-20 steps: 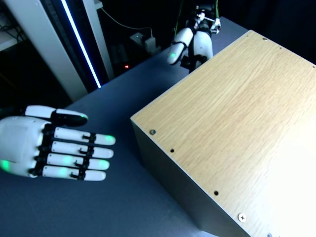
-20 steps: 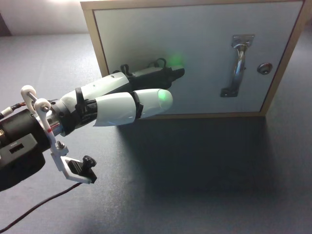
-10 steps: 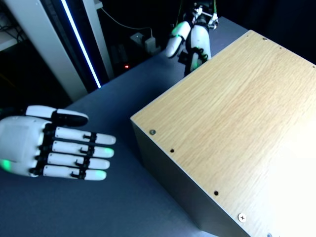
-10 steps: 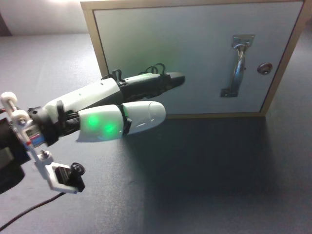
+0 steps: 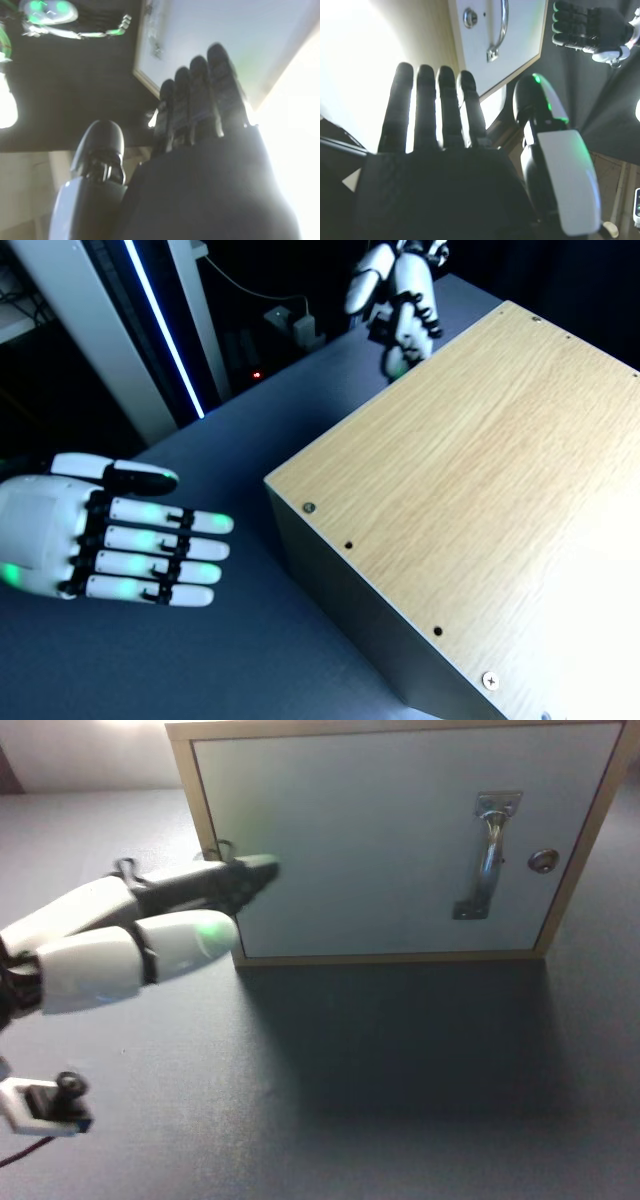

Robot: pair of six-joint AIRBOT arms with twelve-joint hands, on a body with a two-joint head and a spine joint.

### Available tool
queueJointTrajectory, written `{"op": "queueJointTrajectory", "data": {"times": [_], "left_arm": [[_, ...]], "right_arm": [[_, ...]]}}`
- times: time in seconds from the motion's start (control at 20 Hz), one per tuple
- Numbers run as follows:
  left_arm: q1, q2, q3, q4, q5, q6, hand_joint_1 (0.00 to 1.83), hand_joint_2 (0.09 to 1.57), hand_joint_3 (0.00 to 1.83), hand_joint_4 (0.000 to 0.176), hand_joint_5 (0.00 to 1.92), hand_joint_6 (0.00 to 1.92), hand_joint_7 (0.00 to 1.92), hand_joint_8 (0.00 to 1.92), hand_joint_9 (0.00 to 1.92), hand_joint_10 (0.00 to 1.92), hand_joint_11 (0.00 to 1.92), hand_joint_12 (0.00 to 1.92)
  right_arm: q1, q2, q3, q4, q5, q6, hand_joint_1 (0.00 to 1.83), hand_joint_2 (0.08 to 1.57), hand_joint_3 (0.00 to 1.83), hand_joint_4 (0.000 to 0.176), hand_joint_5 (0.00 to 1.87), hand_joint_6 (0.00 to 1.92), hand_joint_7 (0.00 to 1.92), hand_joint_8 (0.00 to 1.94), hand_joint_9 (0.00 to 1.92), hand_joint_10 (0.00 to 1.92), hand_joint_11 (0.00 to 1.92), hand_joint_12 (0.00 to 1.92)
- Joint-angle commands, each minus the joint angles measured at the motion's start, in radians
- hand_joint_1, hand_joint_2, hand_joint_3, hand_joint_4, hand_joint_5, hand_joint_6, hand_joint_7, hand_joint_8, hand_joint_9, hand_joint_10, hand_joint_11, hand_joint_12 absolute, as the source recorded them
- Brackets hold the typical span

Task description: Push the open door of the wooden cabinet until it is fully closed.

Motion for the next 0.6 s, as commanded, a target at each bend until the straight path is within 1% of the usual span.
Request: {"op": "queueJointTrajectory", "data": {"times": [0.0, 0.15, 0.2, 0.25, 0.3, 0.35, 0.4, 0.45, 0.55], "left_arm": [[-0.001, 0.016, -0.006, -0.029, -0.156, -0.005, 0.00, 1.40, 0.00, 0.000, 0.22, 0.00, 0.26, 0.01, 0.27, 0.01, 0.26, 0.08], [0.056, 0.071, -0.046, -0.102, -0.231, -0.005, 0.00, 1.44, 0.00, 0.000, 0.23, 0.00, 0.23, 0.00, 0.25, 0.00, 0.26, 0.08], [0.070, 0.079, -0.052, -0.117, -0.252, -0.005, 0.06, 1.47, 0.00, 0.000, 0.23, 0.00, 0.24, 0.00, 0.23, 0.00, 0.22, 0.06], [0.097, 0.094, -0.063, -0.150, -0.298, -0.005, 0.06, 1.47, 0.00, 0.000, 0.23, 0.00, 0.24, 0.00, 0.23, 0.00, 0.22, 0.06], [0.120, 0.103, -0.072, -0.180, -0.336, -0.005, 0.10, 1.46, 0.00, 0.000, 0.21, 0.00, 0.22, 0.00, 0.17, 0.00, 0.11, 0.01], [0.144, 0.110, -0.080, -0.212, -0.375, -0.005, 0.03, 1.46, 0.00, 0.001, 0.21, 0.00, 0.23, 0.00, 0.17, 0.00, 0.11, 0.01], [0.157, 0.113, -0.083, -0.228, -0.396, -0.005, 0.03, 1.46, 0.00, 0.001, 0.21, 0.00, 0.23, 0.00, 0.17, 0.00, 0.11, 0.01], [0.171, 0.113, -0.087, -0.250, -0.421, -0.005, 0.11, 1.48, 0.00, 0.000, 0.23, 0.00, 0.24, 0.00, 0.21, 0.01, 0.20, 0.04], [0.185, 0.113, -0.094, -0.280, -0.451, -0.005, 0.13, 1.50, 0.00, 0.000, 0.22, 0.00, 0.23, 0.00, 0.22, 0.00, 0.21, 0.03]], "right_arm": [[0.003, 0.000, -0.001, 0.027, 0.130, 0.008, 0.46, 1.36, 0.00, 0.000, 0.25, 0.00, 0.23, 0.00, 0.20, 0.01, 0.19, 0.02], [0.003, 0.000, -0.001, 0.029, 0.132, 0.008, 0.48, 1.36, 0.00, 0.000, 0.25, 0.00, 0.23, 0.00, 0.20, 0.00, 0.19, 0.02], [0.003, 0.000, 0.000, 0.029, 0.132, 0.008, 0.45, 1.36, 0.00, 0.000, 0.26, 0.00, 0.24, 0.00, 0.21, 0.00, 0.21, 0.03], [0.003, 0.000, 0.000, 0.031, 0.133, 0.008, 0.45, 1.36, 0.00, 0.000, 0.26, 0.00, 0.24, 0.00, 0.21, 0.00, 0.21, 0.03], [0.003, 0.000, 0.000, 0.033, 0.135, 0.008, 0.47, 1.36, 0.00, 0.000, 0.27, 0.00, 0.24, 0.00, 0.22, 0.01, 0.21, 0.03], [0.003, 0.001, 0.000, 0.033, 0.136, 0.008, 0.49, 1.37, 0.00, 0.000, 0.27, 0.00, 0.25, 0.00, 0.22, 0.00, 0.20, 0.02], [0.003, 0.001, 0.001, 0.034, 0.137, 0.008, 0.49, 1.37, 0.00, 0.000, 0.27, 0.00, 0.25, 0.00, 0.22, 0.00, 0.20, 0.02], [0.003, 0.001, 0.001, 0.036, 0.141, 0.008, 0.52, 1.36, 0.00, 0.000, 0.26, 0.00, 0.24, 0.00, 0.21, 0.00, 0.18, 0.02], [0.003, 0.002, 0.001, 0.044, 0.157, 0.008, 0.54, 1.37, 0.00, 0.000, 0.26, 0.00, 0.22, 0.00, 0.18, 0.00, 0.17, 0.01]]}}
